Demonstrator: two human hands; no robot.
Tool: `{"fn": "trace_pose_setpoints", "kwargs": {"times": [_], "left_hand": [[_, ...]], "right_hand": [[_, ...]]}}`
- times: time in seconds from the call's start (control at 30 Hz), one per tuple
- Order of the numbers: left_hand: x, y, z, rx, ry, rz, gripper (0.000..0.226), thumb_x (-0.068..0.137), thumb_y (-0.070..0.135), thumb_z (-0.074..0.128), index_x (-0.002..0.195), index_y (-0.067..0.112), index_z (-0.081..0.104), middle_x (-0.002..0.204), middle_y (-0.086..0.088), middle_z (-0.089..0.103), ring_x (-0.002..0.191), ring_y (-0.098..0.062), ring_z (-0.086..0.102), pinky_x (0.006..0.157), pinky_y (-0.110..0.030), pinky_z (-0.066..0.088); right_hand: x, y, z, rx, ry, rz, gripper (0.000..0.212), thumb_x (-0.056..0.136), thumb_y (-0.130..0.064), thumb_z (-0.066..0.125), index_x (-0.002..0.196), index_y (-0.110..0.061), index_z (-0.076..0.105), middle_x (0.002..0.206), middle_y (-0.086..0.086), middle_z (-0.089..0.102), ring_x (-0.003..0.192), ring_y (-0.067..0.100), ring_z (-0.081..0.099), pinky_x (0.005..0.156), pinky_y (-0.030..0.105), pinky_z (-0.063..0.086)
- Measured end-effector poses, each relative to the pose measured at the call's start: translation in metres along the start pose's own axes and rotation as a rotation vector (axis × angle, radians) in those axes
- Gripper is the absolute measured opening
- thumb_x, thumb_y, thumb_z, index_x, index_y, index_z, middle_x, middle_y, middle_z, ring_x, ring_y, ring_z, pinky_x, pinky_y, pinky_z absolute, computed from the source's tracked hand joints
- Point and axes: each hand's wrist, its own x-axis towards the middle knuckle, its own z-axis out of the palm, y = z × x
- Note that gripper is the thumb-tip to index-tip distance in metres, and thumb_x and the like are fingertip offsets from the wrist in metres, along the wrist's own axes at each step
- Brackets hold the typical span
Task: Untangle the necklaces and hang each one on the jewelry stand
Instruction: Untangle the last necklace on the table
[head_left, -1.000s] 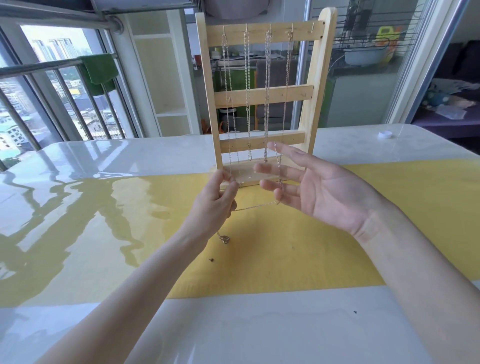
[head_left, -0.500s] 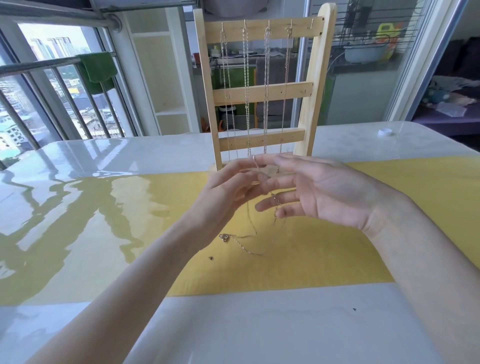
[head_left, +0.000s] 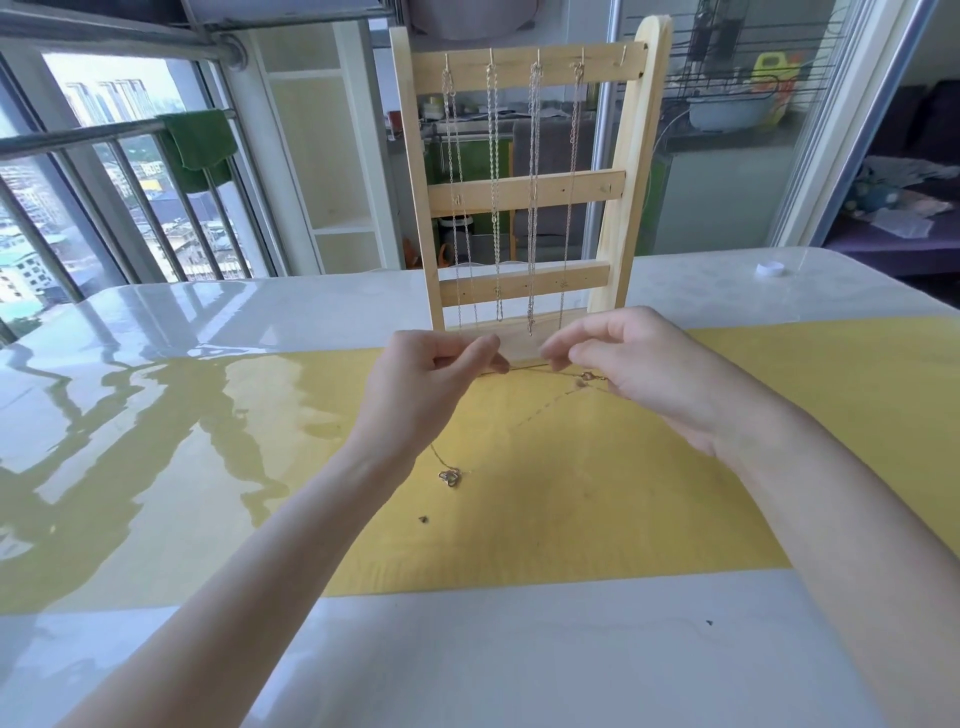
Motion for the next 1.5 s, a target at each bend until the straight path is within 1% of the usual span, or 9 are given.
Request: {"fn": "trace_pose_setpoints", "kwargs": {"times": [0.1,0.27,0.37,0.43,0.63,0.8,0.93,1.2,1.5], "left_hand": [[-0.002,0.004,0.0,-0.013,0.018,0.032,0.025,0.092,0.03,0.059,0.073,0.02,0.072,0.031,0.011,0.032,0.035,-0.009,0.027,0.041,-0.016,0.018],[0.002,0.004,-0.005,-0.073,0.054,0.065,0.027,0.091,0.031,0.06,0.07,0.021,0.073,0.042,0.001,0.044,0.041,-0.006,0.029,0.042,-0.016,0.024],[0.003,0.005,-0.007,-0.101,0.036,0.043,0.027,0.093,0.03,0.058,0.072,0.018,0.072,0.036,0.01,0.028,0.036,-0.007,0.024,0.038,-0.014,0.018],[0.004,0.001,-0.007,-0.123,-0.031,-0.008,0.027,0.094,0.029,0.056,0.077,0.017,0.073,0.038,0.014,0.035,0.04,-0.005,0.029,0.041,-0.012,0.024],[-0.001,-0.006,0.003,-0.209,-0.332,-0.09,0.02,0.096,0.02,0.054,0.086,0.025,0.071,0.078,0.014,0.066,0.079,-0.008,0.062,0.068,-0.018,0.048],[-0.002,-0.009,0.006,-0.128,-0.249,0.007,0.018,0.089,0.017,0.063,0.082,0.033,0.065,0.109,0.005,0.064,0.109,-0.005,0.058,0.092,-0.028,0.045],[-0.003,-0.005,0.005,-0.11,-0.245,0.114,0.008,0.083,0.021,0.072,0.079,0.025,0.067,0.084,0.006,0.065,0.08,-0.003,0.059,0.076,-0.023,0.047],[-0.009,-0.005,0.009,-0.345,-0.416,-0.035,0.015,0.088,-0.001,0.058,0.097,0.007,0.067,0.081,0.001,0.072,0.075,-0.006,0.064,0.07,-0.013,0.046],[-0.008,-0.005,0.008,-0.367,-0.375,0.02,0.017,0.089,0.0,0.059,0.098,0.011,0.049,0.076,-0.005,0.073,0.067,-0.013,0.063,0.07,-0.018,0.049]], "right_hand": [[0.001,0.001,0.001,-0.056,-0.006,-0.011,0.026,0.095,-0.01,0.046,0.092,-0.023,0.069,0.1,-0.008,0.062,0.09,-0.001,0.053,0.069,0.013,0.038],[0.001,0.004,0.0,-0.103,-0.019,-0.081,0.006,0.083,-0.012,0.07,0.087,-0.015,0.073,0.075,-0.007,0.062,0.059,-0.002,0.05,0.058,0.01,0.041],[0.002,0.005,0.0,0.001,0.021,-0.069,0.003,0.083,-0.013,0.072,0.082,-0.012,0.075,0.07,-0.005,0.065,0.057,-0.004,0.052,0.057,0.012,0.04],[0.002,0.004,-0.001,0.099,-0.007,-0.045,0.006,0.084,-0.013,0.07,0.082,-0.009,0.075,0.07,0.0,0.062,0.055,0.001,0.048,0.052,0.013,0.036],[-0.001,0.001,-0.001,0.358,-0.212,0.006,0.012,0.087,-0.004,0.061,0.081,0.003,0.069,0.061,0.005,0.057,0.056,0.01,0.041,0.042,0.015,0.031],[-0.001,-0.001,-0.004,0.452,-0.282,0.034,0.015,0.089,-0.005,0.058,0.078,0.0,0.067,0.062,0.007,0.059,0.052,0.008,0.042,0.04,0.014,0.031],[0.0,0.0,-0.005,0.483,-0.304,0.029,0.016,0.09,-0.007,0.056,0.08,0.001,0.066,0.062,0.007,0.06,0.048,0.006,0.04,0.041,0.015,0.027],[0.0,0.003,-0.007,0.522,-0.281,0.035,0.017,0.092,-0.007,0.054,0.083,0.004,0.064,0.063,0.007,0.061,0.048,0.007,0.04,0.04,0.014,0.028],[0.005,0.01,-0.007,0.527,-0.161,0.103,0.016,0.093,-0.011,0.054,0.083,-0.004,0.065,0.06,0.0,0.052,0.04,0.005,0.029,0.035,0.015,0.015]]}}
